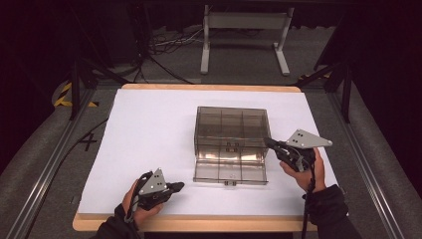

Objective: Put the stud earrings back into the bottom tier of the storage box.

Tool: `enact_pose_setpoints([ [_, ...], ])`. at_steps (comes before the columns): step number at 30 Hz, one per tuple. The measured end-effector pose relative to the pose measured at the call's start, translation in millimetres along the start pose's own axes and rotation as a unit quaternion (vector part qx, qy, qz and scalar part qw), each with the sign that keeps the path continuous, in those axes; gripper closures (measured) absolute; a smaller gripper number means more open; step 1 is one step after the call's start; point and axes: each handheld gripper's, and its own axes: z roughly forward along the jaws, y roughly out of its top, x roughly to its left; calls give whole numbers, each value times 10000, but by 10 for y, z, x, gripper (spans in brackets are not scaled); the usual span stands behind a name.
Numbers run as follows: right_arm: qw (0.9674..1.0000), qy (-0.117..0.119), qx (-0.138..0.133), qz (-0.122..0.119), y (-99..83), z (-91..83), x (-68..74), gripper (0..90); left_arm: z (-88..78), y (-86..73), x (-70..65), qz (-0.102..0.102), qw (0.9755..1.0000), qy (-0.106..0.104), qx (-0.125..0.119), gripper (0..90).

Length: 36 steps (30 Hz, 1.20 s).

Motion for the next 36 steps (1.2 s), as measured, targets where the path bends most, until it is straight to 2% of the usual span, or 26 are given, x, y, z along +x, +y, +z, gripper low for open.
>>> enact_pose_setpoints([
  [4, 9999, -113, -8, 108, -18, 1, -90, 900, 38, 21, -32, 56, 10000, -15, 49, 900],
  [7, 9998, -164, 23, 85, -27, 27, -106, 900, 67, 35, -55, 89, 9999, -37, 91, 900],
  [20, 9994, -272, 220, 55, -88, 127, -129, 900, 156, 98, -104, 193, 9996, -114, 174, 900],
  [36, 9988, -398, 272, 63, -116, 189, -175, 900, 294, 210, -153, 367, 9989, -169, 257, 900],
])
